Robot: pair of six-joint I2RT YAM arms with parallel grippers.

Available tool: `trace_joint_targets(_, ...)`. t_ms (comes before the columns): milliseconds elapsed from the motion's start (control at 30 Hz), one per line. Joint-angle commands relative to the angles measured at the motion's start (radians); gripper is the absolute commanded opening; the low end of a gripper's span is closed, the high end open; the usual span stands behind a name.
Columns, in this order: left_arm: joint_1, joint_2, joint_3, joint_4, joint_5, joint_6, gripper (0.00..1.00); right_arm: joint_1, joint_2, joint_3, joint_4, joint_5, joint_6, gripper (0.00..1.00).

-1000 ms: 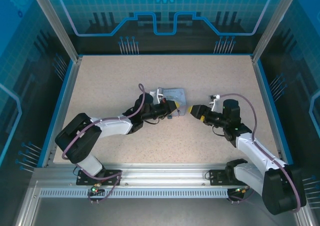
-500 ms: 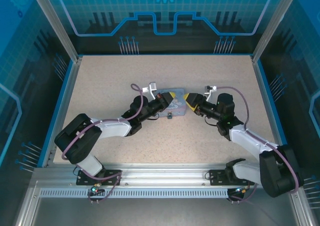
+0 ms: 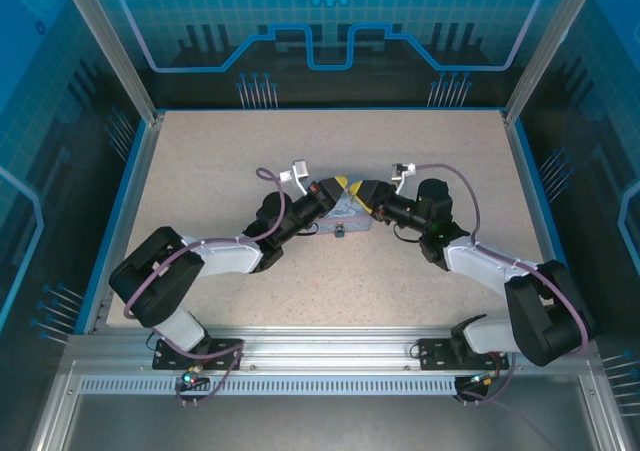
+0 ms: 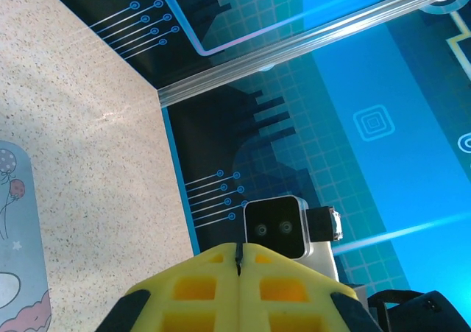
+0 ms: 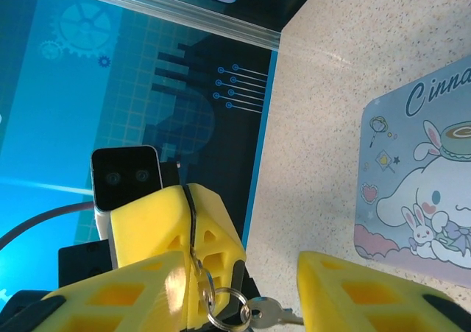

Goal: Unlock a padlock with a key

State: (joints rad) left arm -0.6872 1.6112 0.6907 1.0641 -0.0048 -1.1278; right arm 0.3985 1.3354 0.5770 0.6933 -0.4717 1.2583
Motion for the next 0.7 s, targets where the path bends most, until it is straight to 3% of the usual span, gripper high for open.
trace_joint_targets(0, -0.004, 0.012, -0.013, 0.058, -0.023, -0.014, 0.00, 0.019, 0.018, 0.031, 0.057, -0.004, 0.000, 0.39)
trace_joint_targets(367, -0.007, 0.033, -0.012, 0.060, -0.030, -0.023, 0.00, 0.023, 0.037, 0.038, 0.060, -0.032, -0.011, 0.16)
trace_joint_targets(667, -0.006, 0.051, 0.002, 0.059, -0.036, -0.026, 0.00, 0.027, 0.031, 0.025, 0.057, -0.055, -0.019, 0.15)
